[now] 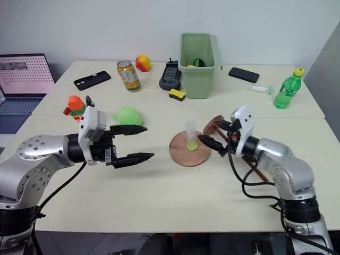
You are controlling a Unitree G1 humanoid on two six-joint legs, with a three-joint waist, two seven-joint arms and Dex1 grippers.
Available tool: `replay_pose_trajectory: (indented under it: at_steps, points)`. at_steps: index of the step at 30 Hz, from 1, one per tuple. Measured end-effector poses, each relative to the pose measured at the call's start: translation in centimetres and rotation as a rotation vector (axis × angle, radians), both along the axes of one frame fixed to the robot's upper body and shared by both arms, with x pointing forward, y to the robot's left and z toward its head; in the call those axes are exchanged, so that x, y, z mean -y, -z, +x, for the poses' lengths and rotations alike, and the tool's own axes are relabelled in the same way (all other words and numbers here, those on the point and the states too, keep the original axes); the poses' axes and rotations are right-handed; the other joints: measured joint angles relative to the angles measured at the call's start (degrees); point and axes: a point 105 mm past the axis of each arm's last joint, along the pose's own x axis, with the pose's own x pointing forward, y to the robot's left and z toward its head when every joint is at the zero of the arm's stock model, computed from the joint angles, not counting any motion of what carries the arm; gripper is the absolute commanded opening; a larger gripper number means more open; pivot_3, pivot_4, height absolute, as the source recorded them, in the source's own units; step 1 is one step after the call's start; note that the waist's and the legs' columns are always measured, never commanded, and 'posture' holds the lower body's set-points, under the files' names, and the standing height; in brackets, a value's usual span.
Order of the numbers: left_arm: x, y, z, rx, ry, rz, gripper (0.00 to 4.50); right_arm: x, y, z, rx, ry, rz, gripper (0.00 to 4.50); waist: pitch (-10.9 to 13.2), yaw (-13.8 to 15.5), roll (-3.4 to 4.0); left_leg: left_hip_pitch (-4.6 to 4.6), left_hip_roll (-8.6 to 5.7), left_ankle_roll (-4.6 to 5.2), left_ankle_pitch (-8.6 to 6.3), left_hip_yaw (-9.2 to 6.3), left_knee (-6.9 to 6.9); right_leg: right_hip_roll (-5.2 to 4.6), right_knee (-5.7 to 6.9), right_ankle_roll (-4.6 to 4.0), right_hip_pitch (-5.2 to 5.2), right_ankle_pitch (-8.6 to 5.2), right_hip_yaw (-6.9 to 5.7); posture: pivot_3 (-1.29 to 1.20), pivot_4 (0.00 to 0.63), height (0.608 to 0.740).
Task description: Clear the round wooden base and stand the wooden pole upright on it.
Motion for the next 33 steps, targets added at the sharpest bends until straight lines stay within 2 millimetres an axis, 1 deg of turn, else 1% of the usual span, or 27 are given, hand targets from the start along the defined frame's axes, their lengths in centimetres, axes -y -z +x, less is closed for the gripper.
replay_pose_trajectory:
  at_steps: [2, 6, 9, 12, 14, 16, 17, 18, 21, 22, 24, 28, 29, 31, 33]
  points:
    - [0.0, 0.0, 0.1, 0.001, -0.007, 0.001, 4.5, -0.4, 0.2, 0.0, -0.005, -0.005, 0.01, 4.5, 0.0, 0.0, 0.0, -0.02, 0.01, 0.0, 0.0, 0.0, 0.0, -0.01, 0.0, 0.0, -0.02, 0.0, 0.01, 0.0, 0.15, 0.74]
    - [0.3, 0.2, 0.1, 0.0, -0.01, -0.005, 4.5, -2.0, 0.4, 0.0, -0.004, -0.034, 0.028, 4.5, 0.0, -0.1, 0.0, 0.01, 0.01, 0.01, 0.0, 0.0, 0.0, 0.0, 0.08, 0.0, -0.02, 0.0, 0.02, 0.0, 0.15, 0.74]
    - [0.3, 0.3, 0.1, -0.005, -0.015, -0.006, 4.5, -2.7, 0.2, 0.3, -0.001, -0.048, 0.037, 4.5, 0.0, -0.1, 0.0, 0.02, 0.0, 0.01, 0.0, 0.01, 0.01, 0.0, 0.08, 0.0, -0.02, 0.0, 0.02, 0.0, 0.15, 0.74]
    - [0.6, 0.2, 0.0, -0.001, -0.007, -0.011, 4.5, -4.1, -0.2, 0.5, 0.019, -0.078, 0.051, 4.5, 0.0, -0.1, 0.0, 0.02, 0.01, 0.01, 0.0, 0.0, 0.01, 0.01, 0.09, 0.0, -0.05, 0.0, 0.02, 0.0, 0.15, 0.74]
    - [0.6, 0.2, 0.0, -0.001, -0.007, -0.01, 4.5, -4.5, -0.2, 0.7, 0.021, -0.084, 0.048, 4.5, 0.0, -0.1, 0.0, 0.0, 0.01, 0.01, 0.0, -0.01, 0.0, 0.01, 0.08, 0.0, -0.06, 0.0, 0.0, 0.0, 0.15, 0.74]
    - [0.6, 0.2, 0.0, 0.001, -0.011, -0.01, 4.5, -4.7, 0.1, 0.7, 0.015, -0.09, 0.048, 4.13, 0.0, 0.0, 0.0, 0.0, 0.0, 0.01, 0.0, 0.01, 0.0, -0.01, 0.07, 0.0, -0.06, 0.0, 0.02, 0.0, 0.15, 0.74]
    - [0.6, 0.2, 0.1, 0.002, -0.014, -0.01, 4.5, -4.7, 0.2, 0.8, 0.012, -0.088, 0.05, 4.02, 0.0, 0.0, 0.0, 0.0, 0.0, 0.01, 0.0, 0.02, 0.0, -0.01, 0.08, 0.0, -0.06, 0.0, 0.03, 0.0, 0.15, 0.74]
    - [0.6, 0.2, 0.1, 0.003, -0.018, -0.01, 4.5, -4.6, 0.3, 0.8, 0.009, -0.087, 0.051, 3.69, 0.0, 0.0, 0.0, 0.01, 0.0, 0.01, 0.0, 0.01, 0.0, -0.01, 0.08, 0.0, -0.06, 0.0, 0.03, 0.0, 0.15, 0.74]
    - [0.8, 0.2, -0.1, 0.01, -0.013, -0.007, 4.5, -4.6, 0.4, 1.0, 0.005, -0.084, 0.053, 2.95, 0.0, -0.1, 0.0, 0.0, 0.01, 0.01, 0.0, 0.01, 0.0, -0.01, 0.08, 0.0, -0.06, 0.0, 0.03, 0.0, 0.15, 0.74]
    - [0.8, 0.2, -0.1, 0.009, -0.013, -0.007, 4.5, -4.6, 0.4, 1.0, 0.006, -0.084, 0.053, 2.81, 0.0, -0.1, 0.0, 0.01, 0.01, 0.01, 0.0, 0.01, 0.0, -0.01, 0.08, 0.0, -0.07, 0.0, 0.03, 0.0, 0.15, 0.74]
    - [0.8, 0.2, -0.1, 0.009, -0.017, -0.007, 4.5, -4.5, 0.4, 0.9, 0.007, -0.086, 0.052, 2.38, 0.0, -0.1, 0.0, 0.0, 0.01, 0.01, 0.0, 0.01, 0.0, 0.0, 0.08, 0.0, -0.07, 0.0, 0.02, 0.0, 0.15, 0.74]
    - [0.8, 0.2, 0.1, 0.014, -0.031, -0.014, 4.5, -4.5, 0.4, 0.8, 0.011, -0.101, 0.051, 1.37, 0.0, -0.1, 0.0, 0.01, 0.01, 0.01, -0.01, 0.02, 0.0, -0.01, 0.08, 0.0, -0.07, 0.0, 0.03, 0.0, 0.15, 0.74]
    - [0.8, 0.2, 0.1, 0.015, -0.031, -0.015, 4.5, -4.5, 0.3, 0.8, 0.014, -0.102, 0.05, 1.23, 0.0, -0.1, 0.0, 0.01, 0.01, 0.01, 0.0, 0.01, 0.0, 0.0, 0.08, 0.0, -0.06, 0.0, 0.03, 0.0, 0.15, 0.74]
    - [0.8, 0.2, 0.1, 0.017, -0.031, -0.015, 4.5, -4.4, 0.2, 0.9, 0.005, -0.1, 0.059, 1.23, 0.0, -0.1, 0.0, 0.0, 0.01, 0.01, 0.0, 0.01, 0.0, 0.0, 0.09, 0.0, -0.07, 0.0, 0.02, 0.0, 0.15, 0.74]
    - [0.8, 0.2, 0.0, 0.018, -0.031, -0.015, 4.5, -3.8, -0.5, 1.0, -0.007, -0.09, 0.1, 1.23, 0.0, -0.1, 0.01, 0.0, 0.0, 0.01, 0.0, 0.01, 0.0, -0.01, 0.08, 0.0, -0.07, 0.0, 0.03, 0.0, 0.15, 0.74]
